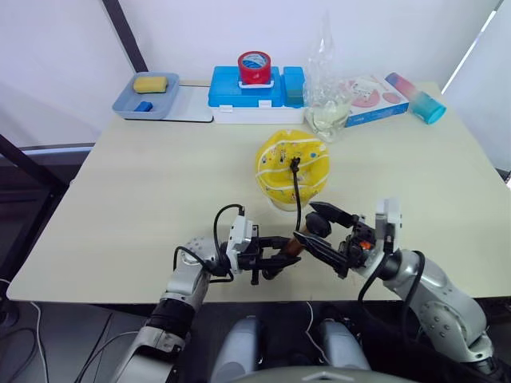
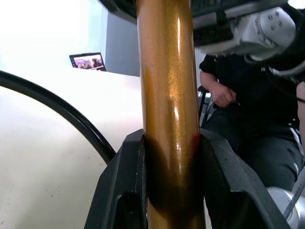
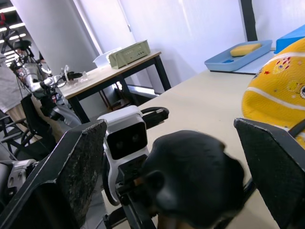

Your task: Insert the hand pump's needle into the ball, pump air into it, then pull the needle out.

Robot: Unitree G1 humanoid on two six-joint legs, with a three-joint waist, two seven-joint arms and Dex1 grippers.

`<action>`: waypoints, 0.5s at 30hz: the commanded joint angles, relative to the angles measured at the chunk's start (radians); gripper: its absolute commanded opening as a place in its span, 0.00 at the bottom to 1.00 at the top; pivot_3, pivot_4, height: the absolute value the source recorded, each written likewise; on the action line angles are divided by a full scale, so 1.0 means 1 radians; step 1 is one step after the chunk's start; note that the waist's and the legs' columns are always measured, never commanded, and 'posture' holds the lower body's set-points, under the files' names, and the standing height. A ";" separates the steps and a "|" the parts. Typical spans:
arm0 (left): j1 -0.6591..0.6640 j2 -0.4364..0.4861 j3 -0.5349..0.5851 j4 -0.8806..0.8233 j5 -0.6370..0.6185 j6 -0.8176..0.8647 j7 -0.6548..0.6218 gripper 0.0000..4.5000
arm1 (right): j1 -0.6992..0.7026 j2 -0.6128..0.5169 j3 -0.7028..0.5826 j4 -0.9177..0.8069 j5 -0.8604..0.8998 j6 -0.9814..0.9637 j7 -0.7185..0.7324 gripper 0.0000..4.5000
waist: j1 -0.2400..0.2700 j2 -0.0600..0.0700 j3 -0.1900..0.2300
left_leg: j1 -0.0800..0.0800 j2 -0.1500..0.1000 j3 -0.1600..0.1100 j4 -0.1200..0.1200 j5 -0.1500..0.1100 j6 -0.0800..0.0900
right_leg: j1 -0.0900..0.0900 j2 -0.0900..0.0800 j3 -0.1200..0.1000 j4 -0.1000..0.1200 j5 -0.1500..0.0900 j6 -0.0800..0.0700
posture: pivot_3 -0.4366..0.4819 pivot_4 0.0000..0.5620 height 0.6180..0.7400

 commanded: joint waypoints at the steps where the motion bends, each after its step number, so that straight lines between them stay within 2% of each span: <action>1: -0.003 -0.004 0.020 -0.043 -0.027 0.006 -0.006 0.22 | -0.002 0.015 0.002 -0.001 -0.018 -0.035 0.003 1.00 | -0.001 0.000 0.000 | 0.000 -0.001 0.000 0.000 0.000 0.000 | 0.000 0.000 0.002 0.000 0.000 0.000 | 0.48 0.27 0.97; 4: -0.006 -0.005 0.024 -0.039 -0.030 0.012 -0.007 0.22 | 0.001 0.021 0.001 0.003 -0.023 -0.043 0.010 1.00 | -0.001 0.000 0.000 | 0.000 -0.003 0.000 0.000 0.000 0.001 | 0.000 0.005 0.017 -0.001 0.000 0.000 | 0.48 0.27 0.97; 9: -0.014 -0.008 0.032 -0.022 -0.032 0.015 -0.005 0.22 | 0.006 0.012 -0.012 0.007 -0.017 -0.048 0.024 1.00 | -0.002 0.000 0.000 | 0.000 -0.003 0.000 0.001 0.001 0.001 | 0.000 0.009 0.023 -0.001 0.000 0.001 | 0.48 0.27 0.97; 11: -0.016 -0.012 0.034 -0.018 -0.034 0.018 -0.005 0.22 | 0.007 0.009 -0.014 0.011 -0.017 -0.049 0.031 0.88 | -0.001 0.000 0.000 | 0.000 -0.004 0.000 0.001 0.001 0.001 | 0.000 0.013 0.021 0.000 0.000 0.001 | 0.48 0.27 0.97; 12: -0.016 -0.014 0.034 -0.017 -0.033 0.018 -0.005 0.22 | 0.004 0.011 -0.015 0.013 -0.017 -0.050 0.032 0.86 | -0.001 0.000 0.000 | 0.000 -0.003 0.000 0.001 0.001 0.001 | 0.000 0.013 0.021 0.000 0.000 0.001 | 0.48 0.27 0.97; 13: -0.014 -0.015 0.033 -0.017 -0.032 0.017 -0.006 0.22 | 0.001 0.014 -0.015 0.014 -0.016 -0.051 0.033 0.70 | -0.001 0.000 0.000 | 0.000 -0.003 -0.001 0.001 0.001 0.001 | 0.001 0.013 0.019 0.000 0.000 0.001 | 0.48 0.27 0.97; 14: -0.011 -0.016 0.033 -0.017 -0.030 0.016 -0.007 0.22 | 0.000 0.016 -0.015 0.014 -0.016 -0.052 0.033 0.66 | 0.000 0.000 0.000 | 0.000 -0.003 -0.003 0.001 0.001 0.001 | 0.001 0.013 0.017 0.000 0.000 0.001 | 0.48 0.27 0.97; 15: -0.009 -0.017 0.033 -0.017 -0.028 0.014 -0.009 0.22 | -0.002 0.018 -0.015 0.013 -0.015 -0.053 0.034 0.57 | 0.000 0.000 0.000 | 0.000 -0.003 -0.006 0.001 0.002 -0.001 | 0.002 0.014 0.013 0.000 0.000 0.001 | 0.48 0.27 0.97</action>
